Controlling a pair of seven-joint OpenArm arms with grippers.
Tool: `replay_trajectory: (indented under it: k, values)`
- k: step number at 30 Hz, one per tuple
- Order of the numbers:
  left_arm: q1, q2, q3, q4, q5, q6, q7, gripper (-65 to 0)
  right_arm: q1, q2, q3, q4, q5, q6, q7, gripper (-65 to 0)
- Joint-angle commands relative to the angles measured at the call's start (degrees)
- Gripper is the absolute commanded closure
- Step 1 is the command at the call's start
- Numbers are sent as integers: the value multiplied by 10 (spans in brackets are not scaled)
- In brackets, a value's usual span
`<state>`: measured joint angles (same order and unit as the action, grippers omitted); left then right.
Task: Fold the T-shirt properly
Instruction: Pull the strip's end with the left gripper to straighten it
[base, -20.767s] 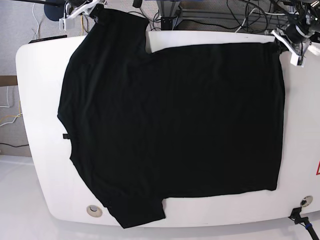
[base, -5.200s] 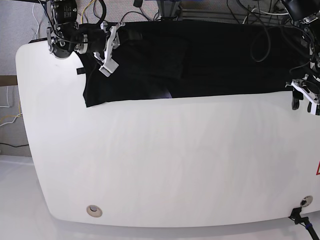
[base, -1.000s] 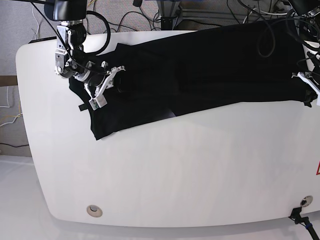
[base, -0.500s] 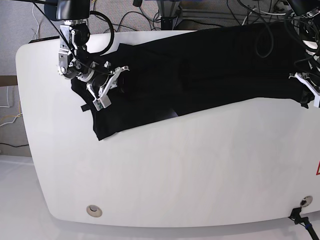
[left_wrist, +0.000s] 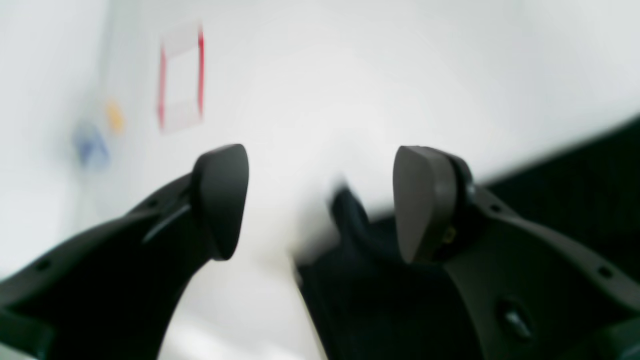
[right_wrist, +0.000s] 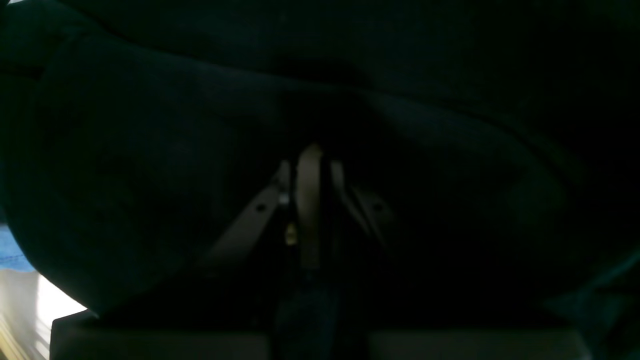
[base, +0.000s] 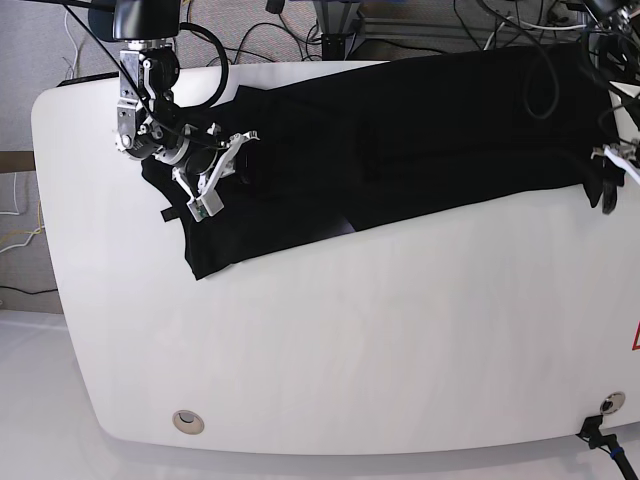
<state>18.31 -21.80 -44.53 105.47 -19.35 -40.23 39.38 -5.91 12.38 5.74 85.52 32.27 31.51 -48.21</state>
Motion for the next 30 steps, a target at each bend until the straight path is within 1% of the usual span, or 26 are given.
replay_trajectory:
  k: [1, 4, 6, 7, 9, 10, 11, 16, 19, 23, 26, 28, 30]
  values:
    - [30, 12, -28, 19, -15, 2, 7, -381, -1, 7, 1, 0, -35, -15, -27, -25]
    - [77, 41, -47, 17, -21, 2, 8, -306, -1, 6, 1, 0, -34, -15, -27, -25]
    - [100, 53, -49, 17, -21, 2, 8, -249, -1, 6, 1, 0, -35, -15, -27, -25]
    - [107, 57, -47, 17, -19, 2, 8, -197, -1, 6, 1, 0, -35, -15, -27, -25]
    - [113, 62, -31, 8, -18, 2, 8, -56, -2, 5, 1, 0, -33, -15, -27, -25]
    - [115, 62, -23, 3, -18, 2, 8, 0, -2, 1, 0, 0, -32, -15, -27, -25]
    - [115, 63, -16, -2, -18, 2, 8, 0, -3, -6, 1, 0, -36, -15, -27, -25]
    - [116, 64, 21, -50, -14, 2, 9, 0, -5, -7, 1, 0, -36, -15, -27, -25]
    - [113, 64, 33, -93, 21, 2, 8, 0, -5, -7, 1, 0, -36, -15, -27, -25]
    - [111, 62, 63, -136, 29, 2, 7, 0, -5, -6, 2, 0, -36, -15, -27, -25]
    - [81, 60, 84, -157, 34, 2, 7, 0, -5, -6, 2, 0, -36, -15, -27, -25]
    - [56, 60, 99, -173, 62, 2, 7, 0, -5, -7, 2, 0, -36, -15, -27, -25]
    - [11, 60, 120, -195, 96, 2, 7, 0, -5, -7, 2, 0, -36, -15, -27, -25]
